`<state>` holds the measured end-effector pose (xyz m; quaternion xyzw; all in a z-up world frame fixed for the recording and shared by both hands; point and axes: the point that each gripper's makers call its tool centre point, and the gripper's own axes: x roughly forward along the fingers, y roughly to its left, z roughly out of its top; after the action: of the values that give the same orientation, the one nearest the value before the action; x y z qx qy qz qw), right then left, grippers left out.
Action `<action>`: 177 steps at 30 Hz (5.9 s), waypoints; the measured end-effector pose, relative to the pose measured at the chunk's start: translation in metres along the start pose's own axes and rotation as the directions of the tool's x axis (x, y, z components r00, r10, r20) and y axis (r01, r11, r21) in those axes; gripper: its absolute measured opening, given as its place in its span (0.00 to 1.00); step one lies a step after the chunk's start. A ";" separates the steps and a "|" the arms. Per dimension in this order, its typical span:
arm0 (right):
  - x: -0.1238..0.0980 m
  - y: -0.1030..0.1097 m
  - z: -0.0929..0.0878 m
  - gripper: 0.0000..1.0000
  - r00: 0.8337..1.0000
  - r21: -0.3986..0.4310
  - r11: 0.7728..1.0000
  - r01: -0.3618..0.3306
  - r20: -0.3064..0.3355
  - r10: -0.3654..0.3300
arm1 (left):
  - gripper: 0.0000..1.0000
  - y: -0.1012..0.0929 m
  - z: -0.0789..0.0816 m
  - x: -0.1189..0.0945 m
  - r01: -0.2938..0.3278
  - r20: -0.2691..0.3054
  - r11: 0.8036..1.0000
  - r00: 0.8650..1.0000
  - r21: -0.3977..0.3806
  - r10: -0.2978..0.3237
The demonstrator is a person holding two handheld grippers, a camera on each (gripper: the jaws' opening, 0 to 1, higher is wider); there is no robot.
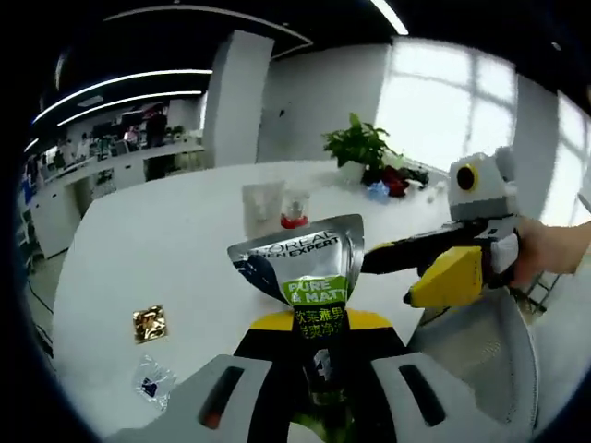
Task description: Arrange the skincare products in the storage area until every visible bottle or jar stands upright without overlapping.
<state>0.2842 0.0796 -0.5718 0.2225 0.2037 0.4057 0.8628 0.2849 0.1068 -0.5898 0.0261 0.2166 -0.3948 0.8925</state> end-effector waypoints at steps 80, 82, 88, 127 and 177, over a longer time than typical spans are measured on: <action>-0.037 0.080 0.071 0.19 0.909 0.122 0.925 -0.359 0.272 0.317 | 0.00 -0.038 0.115 -0.086 0.647 0.555 0.640 0.737 -0.415 -0.386; -0.037 0.077 0.073 0.20 0.911 0.112 0.932 -0.344 0.283 0.302 | 0.00 -0.038 0.114 -0.085 0.645 0.549 0.640 0.740 -0.418 -0.387; -0.047 0.088 0.082 0.01 0.881 0.118 0.908 -0.403 0.318 0.350 | 0.00 -0.028 0.105 -0.072 0.591 0.502 0.656 0.790 -0.470 -0.352; -0.025 0.050 0.075 0.01 0.955 0.104 0.980 -0.169 0.265 0.136 | 0.37 -0.021 0.055 -0.058 0.465 0.428 0.630 0.876 -0.622 -0.223; 0.002 -0.022 -0.001 0.76 0.986 -0.214 0.976 0.038 -0.148 -0.071 | 0.00 0.056 0.006 -0.024 0.377 0.366 0.503 0.922 -0.777 -0.126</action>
<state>0.2980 0.0689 -0.5853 0.0920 0.2321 0.4172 0.8738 0.3130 0.1605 -0.5813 -0.4865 0.2596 -0.3695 0.7479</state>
